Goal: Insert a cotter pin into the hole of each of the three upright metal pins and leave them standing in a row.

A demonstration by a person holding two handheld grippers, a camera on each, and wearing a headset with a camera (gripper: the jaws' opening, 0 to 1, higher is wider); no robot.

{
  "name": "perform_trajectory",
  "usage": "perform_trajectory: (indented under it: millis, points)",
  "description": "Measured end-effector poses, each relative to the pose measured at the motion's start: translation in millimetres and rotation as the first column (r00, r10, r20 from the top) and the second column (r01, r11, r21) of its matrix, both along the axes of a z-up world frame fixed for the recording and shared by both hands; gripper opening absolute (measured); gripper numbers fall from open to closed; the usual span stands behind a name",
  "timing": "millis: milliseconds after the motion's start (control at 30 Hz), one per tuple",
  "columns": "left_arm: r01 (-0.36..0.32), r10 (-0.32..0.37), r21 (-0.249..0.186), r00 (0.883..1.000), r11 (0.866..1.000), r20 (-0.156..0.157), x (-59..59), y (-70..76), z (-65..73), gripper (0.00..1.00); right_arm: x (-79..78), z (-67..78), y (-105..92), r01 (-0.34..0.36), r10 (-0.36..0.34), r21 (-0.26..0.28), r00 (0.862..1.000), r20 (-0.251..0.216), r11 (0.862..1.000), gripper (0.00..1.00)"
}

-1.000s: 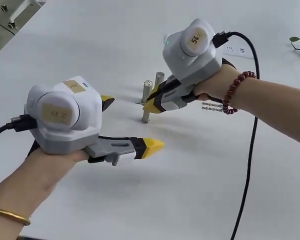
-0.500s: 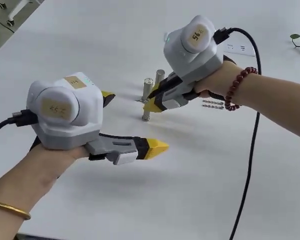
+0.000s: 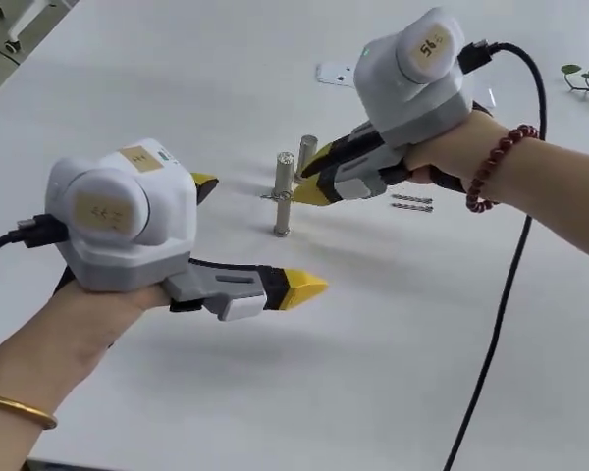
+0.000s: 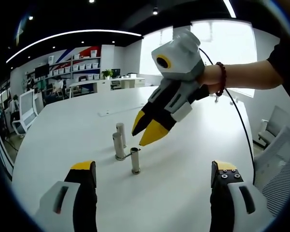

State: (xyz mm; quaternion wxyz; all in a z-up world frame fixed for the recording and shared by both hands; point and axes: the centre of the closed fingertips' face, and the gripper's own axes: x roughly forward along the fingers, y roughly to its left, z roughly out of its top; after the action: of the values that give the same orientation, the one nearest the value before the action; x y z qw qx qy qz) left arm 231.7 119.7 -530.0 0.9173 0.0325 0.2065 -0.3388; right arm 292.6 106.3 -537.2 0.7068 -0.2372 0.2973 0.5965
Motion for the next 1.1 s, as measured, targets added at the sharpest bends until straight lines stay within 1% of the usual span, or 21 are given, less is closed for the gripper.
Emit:
perform_trajectory:
  millis: [133,167,233,267,300,333,367,400,433,467,500,600,633,667,700,733,800,833,933,1000,1100]
  points:
    - [-0.002,0.002,-0.002,1.0,1.0,0.001,0.1,0.1,0.7,0.99,12.3,4.2,-4.3,0.052,-0.052,0.03,0.999,0.013,0.998,0.15]
    - [-0.003,0.003,-0.003,1.0,1.0,0.002,0.2,0.1,1.2,0.99,16.6,5.5,-4.2,0.076,-0.077,0.046,0.997,0.013,0.996,0.15]
    - [-0.005,0.005,-0.005,1.0,1.0,0.004,0.5,0.5,1.8,0.99,21.8,7.8,-3.3,0.092,-0.094,0.071,0.995,0.026,0.993,0.15]
    - [-0.005,0.005,-0.005,1.0,1.0,0.005,0.7,0.8,2.0,0.99,25.9,9.8,-2.7,0.12,-0.123,0.089,0.992,0.029,0.989,0.15]
    - [-0.008,0.008,-0.004,1.0,1.0,0.007,1.0,1.3,2.2,0.99,27.0,10.2,-2.7,0.125,-0.128,0.094,0.991,0.029,0.988,0.15]
    - [-0.012,0.012,-0.004,1.0,1.0,0.009,1.4,1.9,2.7,0.99,28.1,12.2,-1.4,0.14,-0.145,0.112,0.989,0.036,0.984,0.15]
    - [-0.017,0.017,-0.004,1.0,1.0,0.011,1.6,2.5,3.2,0.99,33.3,13.6,-1.9,0.172,-0.179,0.127,0.983,0.044,0.977,0.17]
    - [-0.019,0.019,-0.006,1.0,1.0,0.013,1.6,2.6,3.9,0.99,38.1,14.6,-2.0,0.183,-0.193,0.142,0.98,0.057,0.973,0.18]
    - [-0.02,0.02,-0.009,1.0,1.0,0.014,1.5,2.3,4.9,0.99,40.5,15.0,-1.9,0.195,-0.206,0.154,0.977,0.056,0.969,0.18]
    - [-0.021,0.021,-0.011,1.0,1.0,0.016,1.4,2.0,5.5,0.99,47.3,13.2,-2.0,0.228,-0.238,0.165,0.97,0.045,0.96,0.18]
    - [-0.021,0.021,-0.011,1.0,1.0,0.021,1.5,1.7,6.7,0.99,49.2,11.8,-2.3,0.228,-0.239,0.163,0.97,0.046,0.96,0.18]
    - [-0.02,0.02,-0.009,0.999,1.0,0.033,2.0,1.3,8.9,0.98,59.4,8.5,-1.1,0.282,-0.291,0.193,0.957,0.016,0.94,0.19]
    - [-0.017,0.017,-0.009,0.999,1.0,0.035,1.9,0.9,9.3,0.97,60.9,7.6,-0.7,0.285,-0.294,0.2,0.956,0.014,0.937,0.19]
    - [-0.011,0.012,-0.01,0.999,1.0,0.037,1.6,0.3,9.6,0.95,73.1,3.4,0.4,0.306,-0.313,0.212,0.95,0.001,0.928,0.19]
    - [-0.01,0.011,-0.013,0.999,1.0,0.037,1.6,0.0,9.8,0.94,75.4,1.8,1.1,0.31,-0.317,0.219,0.948,-0.003,0.925,0.19]
    - [-0.009,0.01,-0.017,0.999,1.0,0.038,1.5,-0.8,10.2,0.94,78.1,-1.0,1.6,0.314,-0.321,0.221,0.947,-0.007,0.923,0.19]
    - [-0.002,0.003,-0.02,0.999,1.0,0.039,0.5,-3.0,10.0,0.94,78.3,-7.8,2.7,0.312,-0.319,0.21,0.948,-0.003,0.927,0.19]
    - [0.003,-0.002,-0.018,0.999,1.0,0.039,-0.1,-4.2,9.6,0.94,78.9,-11.3,2.7,0.313,-0.32,0.203,0.947,0.004,0.928,0.19]
    - [0.011,-0.01,-0.012,0.999,1.0,0.039,-0.9,-6.9,8.3,0.95,80.7,-18.1,3.5,0.319,-0.326,0.2,0.945,0.002,0.926,0.18]
    - [0.017,-0.017,-0.009,0.999,1.0,0.036,-2.0,-8.4,7.1,0.95,83.1,-22.7,2.8,0.323,-0.332,0.192,0.943,0.016,0.927,0.18]
    - [0.018,-0.018,-0.006,0.999,1.0,0.034,-2.3,-8.3,5.8,0.95,87.3,-22.6,3.2,0.34,-0.351,0.213,0.936,0.012,0.916,0.16]
